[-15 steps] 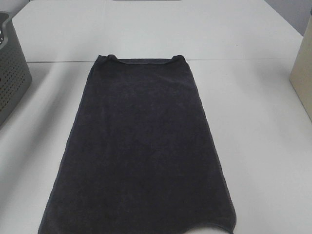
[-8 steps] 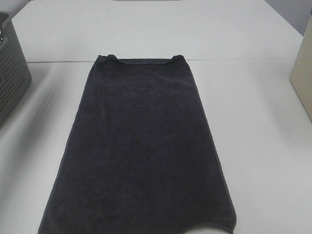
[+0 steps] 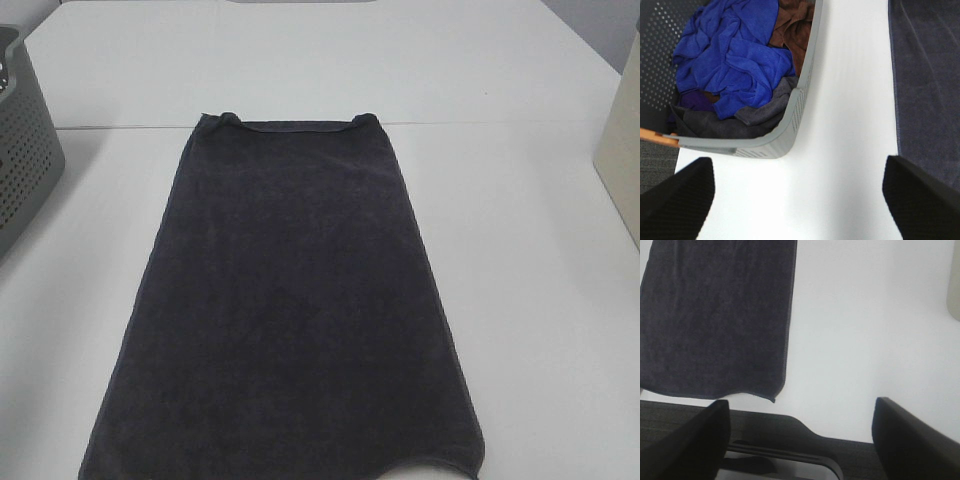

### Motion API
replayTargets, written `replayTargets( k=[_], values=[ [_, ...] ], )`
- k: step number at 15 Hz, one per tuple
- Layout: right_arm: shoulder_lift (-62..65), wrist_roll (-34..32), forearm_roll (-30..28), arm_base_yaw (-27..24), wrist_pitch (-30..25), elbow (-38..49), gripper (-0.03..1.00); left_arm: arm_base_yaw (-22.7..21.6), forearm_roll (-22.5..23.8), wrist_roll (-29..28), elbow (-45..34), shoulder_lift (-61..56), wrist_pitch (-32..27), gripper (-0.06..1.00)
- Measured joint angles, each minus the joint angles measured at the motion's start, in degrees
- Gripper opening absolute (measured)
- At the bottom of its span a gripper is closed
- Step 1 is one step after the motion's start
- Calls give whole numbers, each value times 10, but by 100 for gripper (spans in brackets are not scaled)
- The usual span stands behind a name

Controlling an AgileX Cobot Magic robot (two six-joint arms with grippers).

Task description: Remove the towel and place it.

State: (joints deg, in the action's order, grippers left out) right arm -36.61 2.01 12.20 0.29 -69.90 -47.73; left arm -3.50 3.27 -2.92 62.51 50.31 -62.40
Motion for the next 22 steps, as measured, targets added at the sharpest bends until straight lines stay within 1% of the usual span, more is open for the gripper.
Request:
replayTargets(
  k=[3, 5, 6, 8, 10, 12, 13, 15, 16, 22],
  values=[
    [143, 3, -30, 0, 0, 72, 75, 0, 2, -4, -84, -159, -3, 86],
    [232, 30, -59, 0, 0, 104, 75, 0, 5, 2, -138, -258, -20, 86],
    [274, 32, -74, 0, 0, 119, 75, 0, 6, 6, -167, -311, -29, 86],
    [345, 32, -76, 0, 0, 147, 75, 0, 7, 18, -206, -400, -53, 85],
    [369, 32, -69, 0, -1, 171, 75, 0, 7, 29, -239, -484, -70, 84],
    [369, 32, -65, 0, -2, 187, 75, 0, 3, 32, -262, -505, -76, 84],
    [369, 32, -64, 0, 1, 191, 75, 0, -7, 32, -279, -506, -72, 84],
    [369, 33, -62, 0, 43, 209, 75, 0, -29, 36, -315, -506, -19, 84],
    [368, 33, -62, 0, 58, 216, 75, 0, -37, 48, -327, -506, -3, 84],
    [368, 33, -62, 0, 61, 217, 75, 0, -37, 52, -327, -506, -1, 84]
  ],
)
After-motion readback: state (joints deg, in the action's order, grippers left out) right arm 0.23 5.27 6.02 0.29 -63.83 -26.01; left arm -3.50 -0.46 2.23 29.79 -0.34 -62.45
